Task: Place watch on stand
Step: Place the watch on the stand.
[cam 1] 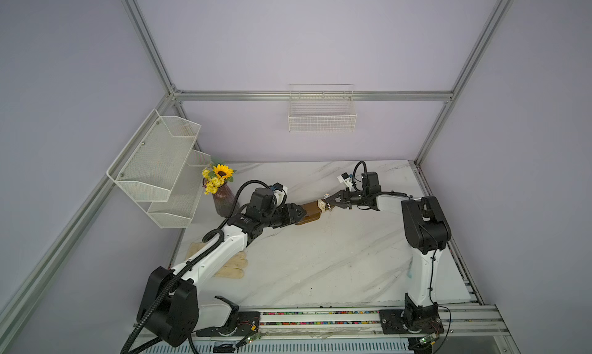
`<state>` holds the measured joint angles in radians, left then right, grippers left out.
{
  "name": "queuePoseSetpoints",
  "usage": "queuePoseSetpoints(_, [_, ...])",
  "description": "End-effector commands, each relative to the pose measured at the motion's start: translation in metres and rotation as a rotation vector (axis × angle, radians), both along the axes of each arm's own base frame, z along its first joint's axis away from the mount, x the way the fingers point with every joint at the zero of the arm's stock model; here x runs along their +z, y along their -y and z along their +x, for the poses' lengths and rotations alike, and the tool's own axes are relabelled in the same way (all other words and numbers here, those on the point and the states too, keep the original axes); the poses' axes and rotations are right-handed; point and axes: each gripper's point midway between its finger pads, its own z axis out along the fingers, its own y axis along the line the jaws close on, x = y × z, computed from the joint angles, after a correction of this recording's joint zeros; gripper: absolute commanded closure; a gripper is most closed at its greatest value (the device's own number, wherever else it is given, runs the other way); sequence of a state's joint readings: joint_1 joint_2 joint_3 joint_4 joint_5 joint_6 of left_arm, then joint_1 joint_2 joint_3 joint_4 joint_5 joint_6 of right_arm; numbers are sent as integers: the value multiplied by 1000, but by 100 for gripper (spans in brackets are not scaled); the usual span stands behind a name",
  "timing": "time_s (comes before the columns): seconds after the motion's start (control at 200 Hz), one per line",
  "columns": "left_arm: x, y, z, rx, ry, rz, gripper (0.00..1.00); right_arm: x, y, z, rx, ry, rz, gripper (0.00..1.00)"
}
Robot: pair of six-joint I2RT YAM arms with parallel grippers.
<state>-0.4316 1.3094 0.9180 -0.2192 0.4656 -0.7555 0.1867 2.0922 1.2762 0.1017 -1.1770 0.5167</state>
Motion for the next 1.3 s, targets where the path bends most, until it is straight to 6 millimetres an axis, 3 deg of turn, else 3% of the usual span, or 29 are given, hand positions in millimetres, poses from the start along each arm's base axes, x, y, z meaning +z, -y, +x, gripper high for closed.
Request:
queuePoseSetpoints(0.0, [-1, -1, 1, -10, 8, -7, 46, 2, -3, -16, 48, 5, 14, 100])
queuePoseSetpoints(0.17, [-1, 0, -1, -12, 5, -13, 46, -8, -1, -21, 60, -15, -6, 100])
queuePoseSetpoints(0.47, [-1, -1, -1, -10, 3, -14, 46, -2, 2, -25, 58, -6, -15, 100])
queuePoseSetpoints(0.585, [-2, 0, -1, -14, -3, -16, 46, -8, 2, -26, 63, -34, -18, 95])
queuePoseSetpoints(0.82, [-2, 0, 0, -9, -1, -13, 46, 4, 3, -30, 61, -3, -18, 94])
queuePoseSetpoints(1.1, [-5, 1, -1, -17, -11, -20, 46, 2, 6, -40, 52, -12, -24, 93])
queuePoseSetpoints(1.17, [-5, 1, -1, -17, -11, -20, 46, 1, 6, -43, 55, -22, -19, 89])
queuePoseSetpoints(1.295, [-3, 1, -1, -16, -7, -25, 46, 3, 7, -45, 49, -15, -16, 69])
